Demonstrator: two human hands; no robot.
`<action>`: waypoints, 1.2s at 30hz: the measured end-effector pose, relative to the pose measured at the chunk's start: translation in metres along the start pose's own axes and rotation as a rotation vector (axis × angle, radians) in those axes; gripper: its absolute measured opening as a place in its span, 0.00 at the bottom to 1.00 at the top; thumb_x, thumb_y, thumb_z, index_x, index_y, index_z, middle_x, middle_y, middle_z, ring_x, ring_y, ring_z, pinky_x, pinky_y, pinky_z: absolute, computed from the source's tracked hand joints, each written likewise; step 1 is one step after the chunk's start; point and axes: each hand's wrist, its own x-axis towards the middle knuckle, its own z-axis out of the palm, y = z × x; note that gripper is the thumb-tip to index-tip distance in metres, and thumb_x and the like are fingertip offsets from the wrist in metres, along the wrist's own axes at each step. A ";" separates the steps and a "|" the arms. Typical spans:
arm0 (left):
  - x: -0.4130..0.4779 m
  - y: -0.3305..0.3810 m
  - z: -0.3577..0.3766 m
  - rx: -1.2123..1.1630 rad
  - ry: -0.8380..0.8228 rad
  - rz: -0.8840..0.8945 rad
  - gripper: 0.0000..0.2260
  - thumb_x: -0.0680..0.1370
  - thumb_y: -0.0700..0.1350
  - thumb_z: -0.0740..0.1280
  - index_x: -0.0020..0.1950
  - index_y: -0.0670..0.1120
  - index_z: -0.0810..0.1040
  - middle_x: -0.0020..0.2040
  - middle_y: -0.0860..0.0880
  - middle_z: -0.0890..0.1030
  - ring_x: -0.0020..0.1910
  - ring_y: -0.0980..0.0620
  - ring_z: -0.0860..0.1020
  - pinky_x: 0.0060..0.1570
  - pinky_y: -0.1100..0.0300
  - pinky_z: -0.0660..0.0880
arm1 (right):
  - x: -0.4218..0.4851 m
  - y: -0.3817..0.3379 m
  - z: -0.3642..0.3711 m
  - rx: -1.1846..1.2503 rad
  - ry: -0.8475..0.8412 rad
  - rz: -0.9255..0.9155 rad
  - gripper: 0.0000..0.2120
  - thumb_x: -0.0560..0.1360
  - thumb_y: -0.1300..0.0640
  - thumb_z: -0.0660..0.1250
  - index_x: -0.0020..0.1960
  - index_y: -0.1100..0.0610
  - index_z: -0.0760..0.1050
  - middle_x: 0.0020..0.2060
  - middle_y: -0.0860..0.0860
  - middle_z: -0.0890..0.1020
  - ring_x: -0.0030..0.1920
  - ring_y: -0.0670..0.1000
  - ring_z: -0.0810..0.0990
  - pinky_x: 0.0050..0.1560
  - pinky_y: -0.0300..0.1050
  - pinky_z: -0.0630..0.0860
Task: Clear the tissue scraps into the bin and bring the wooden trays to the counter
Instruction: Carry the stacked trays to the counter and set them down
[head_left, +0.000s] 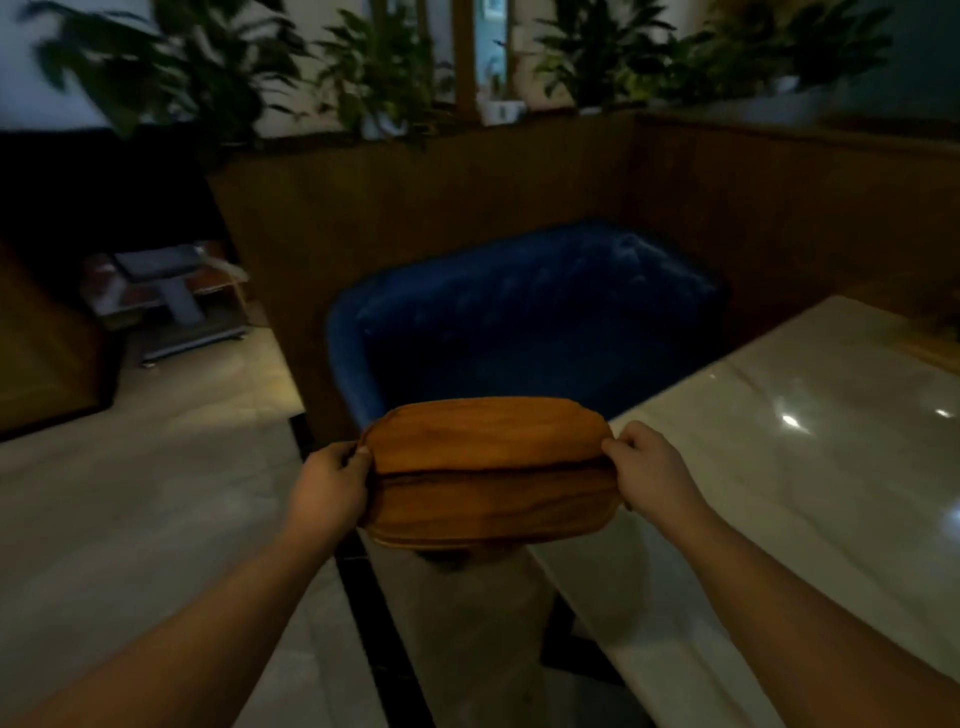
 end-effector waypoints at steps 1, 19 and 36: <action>0.000 -0.006 -0.014 0.003 0.017 -0.007 0.10 0.81 0.46 0.58 0.48 0.45 0.78 0.41 0.45 0.80 0.42 0.45 0.79 0.47 0.48 0.77 | -0.003 -0.010 0.010 0.007 -0.019 -0.014 0.13 0.79 0.54 0.60 0.37 0.57 0.65 0.33 0.57 0.72 0.34 0.57 0.73 0.35 0.51 0.69; -0.042 -0.169 -0.358 0.089 0.674 -0.355 0.14 0.78 0.43 0.61 0.40 0.39 0.80 0.34 0.38 0.81 0.34 0.41 0.79 0.38 0.47 0.77 | -0.059 -0.276 0.357 -0.008 -0.673 -0.433 0.12 0.80 0.54 0.59 0.38 0.57 0.68 0.34 0.54 0.72 0.35 0.53 0.73 0.35 0.48 0.68; -0.113 -0.249 -0.529 0.172 1.227 -0.820 0.13 0.80 0.45 0.59 0.45 0.45 0.82 0.39 0.43 0.82 0.39 0.45 0.79 0.41 0.53 0.75 | -0.173 -0.473 0.627 -0.159 -1.243 -0.956 0.13 0.80 0.53 0.58 0.44 0.61 0.72 0.35 0.60 0.79 0.32 0.58 0.82 0.34 0.55 0.81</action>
